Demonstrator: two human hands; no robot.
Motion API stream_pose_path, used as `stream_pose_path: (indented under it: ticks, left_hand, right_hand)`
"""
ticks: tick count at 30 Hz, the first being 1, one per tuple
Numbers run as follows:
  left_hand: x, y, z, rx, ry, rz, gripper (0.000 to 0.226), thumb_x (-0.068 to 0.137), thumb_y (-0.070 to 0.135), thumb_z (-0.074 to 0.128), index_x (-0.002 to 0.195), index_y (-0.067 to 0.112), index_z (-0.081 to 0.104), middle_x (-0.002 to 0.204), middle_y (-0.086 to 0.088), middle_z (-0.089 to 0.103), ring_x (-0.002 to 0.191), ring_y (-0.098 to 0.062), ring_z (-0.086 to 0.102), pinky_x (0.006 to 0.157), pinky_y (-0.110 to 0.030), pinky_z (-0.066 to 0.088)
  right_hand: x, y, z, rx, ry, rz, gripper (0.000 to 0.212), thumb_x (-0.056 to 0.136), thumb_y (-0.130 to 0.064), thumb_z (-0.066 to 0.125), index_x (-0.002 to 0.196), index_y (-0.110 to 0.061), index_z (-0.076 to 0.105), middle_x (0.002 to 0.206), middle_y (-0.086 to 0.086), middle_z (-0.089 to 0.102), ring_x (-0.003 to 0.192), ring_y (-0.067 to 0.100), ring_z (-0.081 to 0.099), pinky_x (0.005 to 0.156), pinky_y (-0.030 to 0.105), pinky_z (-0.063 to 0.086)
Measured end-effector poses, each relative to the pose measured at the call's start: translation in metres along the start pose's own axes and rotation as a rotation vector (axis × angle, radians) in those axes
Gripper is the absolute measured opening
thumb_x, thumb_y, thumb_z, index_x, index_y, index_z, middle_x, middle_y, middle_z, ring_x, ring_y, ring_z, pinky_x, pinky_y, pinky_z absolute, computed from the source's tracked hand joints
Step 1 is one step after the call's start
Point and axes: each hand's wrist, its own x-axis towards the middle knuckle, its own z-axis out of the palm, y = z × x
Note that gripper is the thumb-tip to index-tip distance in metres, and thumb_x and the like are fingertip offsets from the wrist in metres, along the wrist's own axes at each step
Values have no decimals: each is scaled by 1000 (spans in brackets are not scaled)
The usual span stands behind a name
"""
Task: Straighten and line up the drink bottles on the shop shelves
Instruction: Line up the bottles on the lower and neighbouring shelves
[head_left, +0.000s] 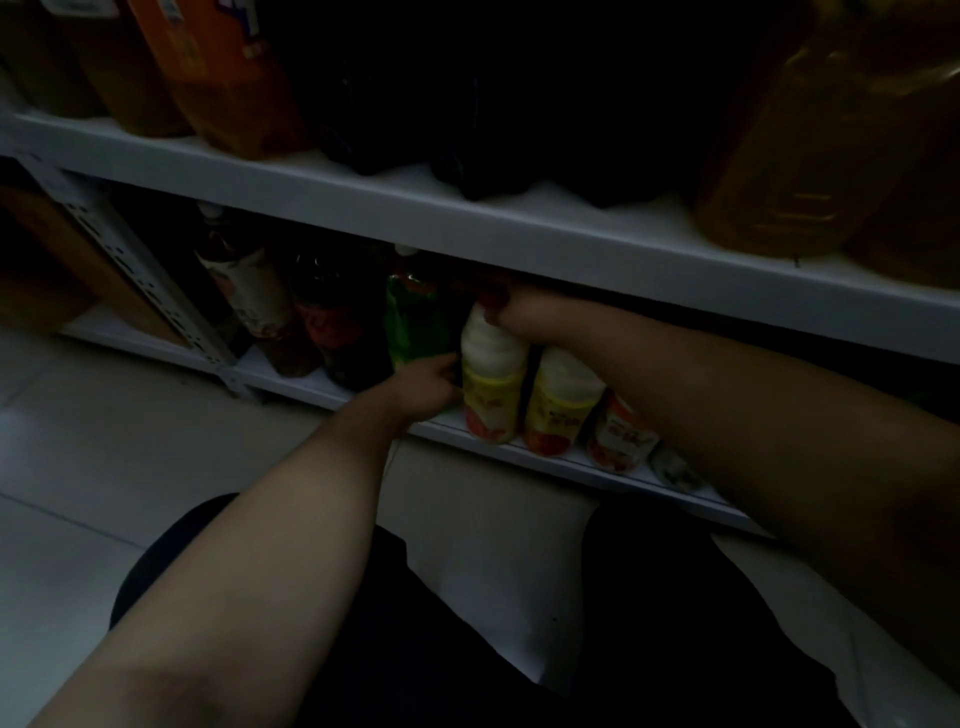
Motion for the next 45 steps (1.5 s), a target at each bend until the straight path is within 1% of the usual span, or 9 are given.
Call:
stream_pose_path:
  ticks: [4,7,11,15,18,23,33,39,45]
  left_hand:
    - [0,9,17,-15,-58,34,59,89,17,62,143,20,37,120,-4,55,91,-5,55,60,-15,49]
    - [2,9,28,-12,-100,30,62,89,5,59,144,16,33,128,-14,54,107,-24,57,75,-26,50]
    - [4,9,31,-217,-95,14,51,89,-5,53,136,11,44,124,-20,58,103,-20,59,58,-16,50]
    - [6,3,25,-248,-38,-44,41,87,-10,47,125,4,53,115,-18,59,90,-21,60,79,-36,51]
    - [14,-5,14,-83,39,-152,30,87,-4,50,115,1,60,92,-16,62,78,-21,56,70,-34,49]
    - [21,-28,-38,534,261,-277,39,93,24,53,123,-1,56,127,-21,57,115,-35,54,90,-33,43]
    - [18,-31,-62,-112,320,-53,59,86,13,63,141,22,43,132,-9,54,117,-28,53,94,-33,46]
    - [17,-29,-57,110,452,-5,46,89,22,61,133,12,52,128,-15,59,119,-32,53,89,-24,39]
    - [14,-32,-57,180,470,23,46,90,28,63,132,14,54,126,-12,61,117,-29,55,87,-22,38]
  right_hand:
    - [-2,-6,9,-34,19,-15,68,87,-29,65,145,-14,31,147,10,33,132,27,34,106,30,28]
    - [3,-5,13,-85,72,24,68,87,-32,64,145,-16,31,150,9,29,135,28,30,109,31,25]
    - [6,-1,10,-104,21,46,67,92,-32,58,149,-19,24,155,7,21,139,27,24,111,31,20]
    - [3,-2,11,-1,38,9,72,88,-29,64,148,-19,25,154,6,23,138,27,26,111,33,24]
    - [5,-4,11,-77,-4,42,64,90,-28,60,145,-14,32,148,10,33,133,28,35,106,31,30]
    - [9,-41,22,-28,201,-128,55,87,-33,60,135,-13,43,126,14,55,113,29,53,94,31,42]
    - [51,-75,35,261,187,-17,34,97,-18,49,127,-3,50,132,19,49,124,31,44,90,12,34]
    - [46,-73,43,420,340,34,37,95,-27,55,122,-3,53,124,18,54,121,29,46,107,37,31]
    - [50,-61,44,219,281,26,33,97,-32,47,116,-7,56,115,17,58,109,28,54,96,32,41]
